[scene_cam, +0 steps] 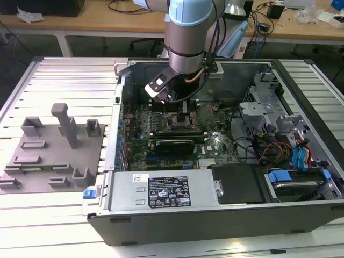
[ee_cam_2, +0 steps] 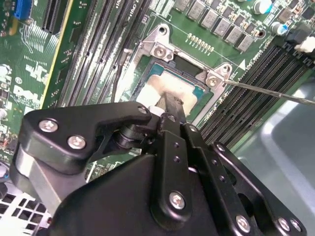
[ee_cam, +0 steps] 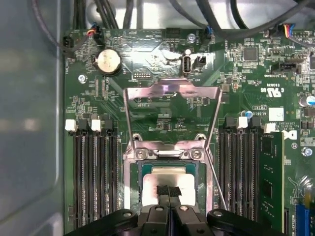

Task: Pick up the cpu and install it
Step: 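Place the cpu into insertion slot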

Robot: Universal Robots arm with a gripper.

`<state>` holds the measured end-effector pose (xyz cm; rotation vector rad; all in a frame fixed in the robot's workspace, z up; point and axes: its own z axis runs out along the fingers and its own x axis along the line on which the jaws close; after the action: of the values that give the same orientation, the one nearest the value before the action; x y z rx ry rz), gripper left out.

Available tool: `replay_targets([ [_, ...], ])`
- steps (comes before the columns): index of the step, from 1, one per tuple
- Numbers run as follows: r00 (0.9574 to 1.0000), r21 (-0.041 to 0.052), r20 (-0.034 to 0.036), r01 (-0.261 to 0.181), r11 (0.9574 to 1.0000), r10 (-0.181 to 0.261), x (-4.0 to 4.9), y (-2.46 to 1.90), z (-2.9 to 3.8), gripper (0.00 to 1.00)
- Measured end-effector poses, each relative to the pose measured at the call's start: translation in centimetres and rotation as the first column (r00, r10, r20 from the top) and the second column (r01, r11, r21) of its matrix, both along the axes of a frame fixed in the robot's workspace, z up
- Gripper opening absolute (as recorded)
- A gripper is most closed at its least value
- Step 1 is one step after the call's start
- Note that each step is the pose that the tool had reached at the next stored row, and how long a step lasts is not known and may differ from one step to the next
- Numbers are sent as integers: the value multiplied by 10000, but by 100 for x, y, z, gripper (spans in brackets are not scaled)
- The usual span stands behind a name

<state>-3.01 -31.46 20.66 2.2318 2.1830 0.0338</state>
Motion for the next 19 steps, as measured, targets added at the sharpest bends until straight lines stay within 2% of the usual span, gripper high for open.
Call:
replay_targets([
  [6,10000,-3,-1,24,10000,-24,0,0,-26,11],
  [13,10000,15,10,25,10000,-25,2,2,-17,11],
  [16,10000,2,1,25,10000,-25,1,0,54,11],
  [19,10000,-11,1,23,10000,-23,1,1,167,11],
])
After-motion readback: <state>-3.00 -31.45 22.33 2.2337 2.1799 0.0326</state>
